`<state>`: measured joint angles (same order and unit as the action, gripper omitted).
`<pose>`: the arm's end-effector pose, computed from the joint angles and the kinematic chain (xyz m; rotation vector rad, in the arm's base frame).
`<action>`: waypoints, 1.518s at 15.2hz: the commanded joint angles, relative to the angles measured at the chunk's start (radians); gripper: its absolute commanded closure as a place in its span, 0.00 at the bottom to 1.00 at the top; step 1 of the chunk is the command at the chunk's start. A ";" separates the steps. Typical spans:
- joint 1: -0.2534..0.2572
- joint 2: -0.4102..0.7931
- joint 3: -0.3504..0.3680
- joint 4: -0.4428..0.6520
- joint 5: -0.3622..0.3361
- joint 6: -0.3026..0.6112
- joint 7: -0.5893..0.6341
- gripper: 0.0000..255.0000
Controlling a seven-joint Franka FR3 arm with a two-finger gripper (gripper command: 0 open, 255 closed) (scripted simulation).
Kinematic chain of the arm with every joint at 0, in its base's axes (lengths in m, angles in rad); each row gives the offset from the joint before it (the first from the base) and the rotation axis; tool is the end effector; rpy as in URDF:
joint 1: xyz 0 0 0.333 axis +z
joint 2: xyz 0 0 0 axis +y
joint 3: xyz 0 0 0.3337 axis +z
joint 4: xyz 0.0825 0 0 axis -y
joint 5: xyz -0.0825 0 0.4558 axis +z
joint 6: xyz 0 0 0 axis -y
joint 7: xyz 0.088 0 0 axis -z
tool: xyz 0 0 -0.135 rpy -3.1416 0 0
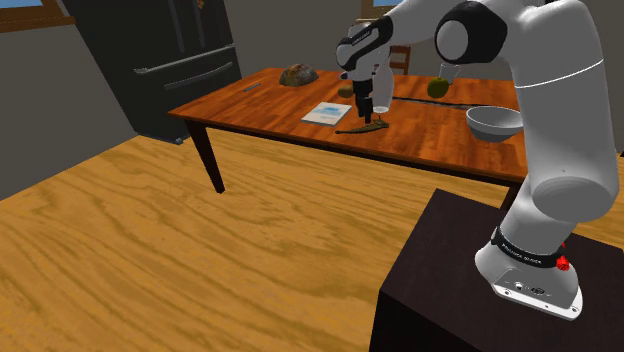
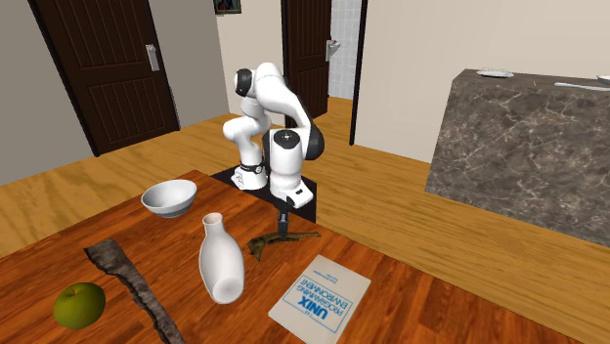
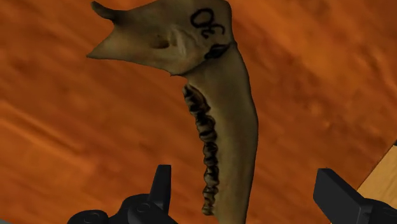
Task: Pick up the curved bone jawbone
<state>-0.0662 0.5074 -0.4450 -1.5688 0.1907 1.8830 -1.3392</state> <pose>0.6659 -0.3130 0.3157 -2.8115 -1.1729 0.1745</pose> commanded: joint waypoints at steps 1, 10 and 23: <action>-0.005 0.021 0.005 0.002 0.006 0.017 -0.009 0.00; -0.008 0.045 0.011 -0.025 0.018 0.067 -0.015 1.00; -0.004 0.014 0.003 0.011 0.003 0.002 -0.007 1.00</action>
<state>-0.0692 0.5237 -0.4407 -1.5672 0.1954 1.8965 -1.3461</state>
